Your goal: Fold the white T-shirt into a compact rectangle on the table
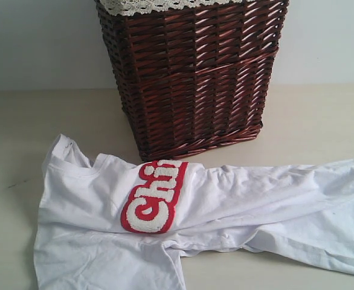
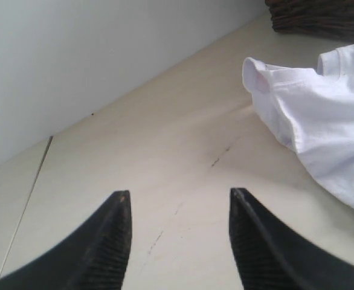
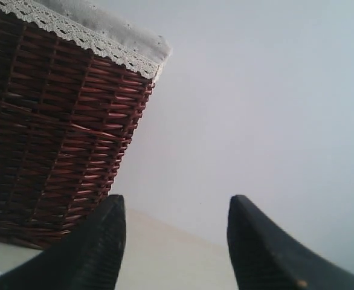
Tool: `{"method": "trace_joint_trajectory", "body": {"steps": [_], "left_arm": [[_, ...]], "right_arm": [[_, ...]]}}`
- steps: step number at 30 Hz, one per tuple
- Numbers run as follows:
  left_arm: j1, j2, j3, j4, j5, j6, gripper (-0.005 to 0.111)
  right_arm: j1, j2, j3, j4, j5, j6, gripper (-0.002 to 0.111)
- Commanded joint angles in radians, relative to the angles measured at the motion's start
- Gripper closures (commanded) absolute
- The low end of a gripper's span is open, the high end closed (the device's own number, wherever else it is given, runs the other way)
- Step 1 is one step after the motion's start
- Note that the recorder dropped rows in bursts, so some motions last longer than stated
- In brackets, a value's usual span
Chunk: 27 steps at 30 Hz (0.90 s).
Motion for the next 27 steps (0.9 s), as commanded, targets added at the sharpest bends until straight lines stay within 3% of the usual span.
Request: {"method": "trace_joint_trajectory", "body": {"steps": [1,9,16,21,23,27], "left_arm": [[-0.006,-0.006,0.003,-0.004,-0.004,-0.001,0.057],[-0.006,-0.006,0.003,-0.004,-0.004,-0.001,0.057],[-0.006,-0.006,0.003,-0.004,-0.004,-0.001,0.057],[-0.006,-0.006,0.003,-0.004,-0.004,-0.001,0.057],[-0.006,-0.006,0.003,-0.004,-0.004,-0.001,0.057],[-0.006,-0.006,0.003,-0.004,-0.004,-0.001,0.057]], "right_arm": [[-0.001,-0.006,0.005,-0.008,-0.018,0.181,0.058],[0.006,-0.006,0.005,-0.43,0.019,0.89,0.058],[0.076,-0.006,0.005,-0.673,-0.012,0.951,0.058],[0.176,-0.006,0.005,-0.884,-0.353,0.996,0.058],[0.212,-0.006,0.005,-0.866,-0.462,0.998,0.058],[0.245,0.05,0.005,-0.5,-0.472,1.051,0.058]]}}
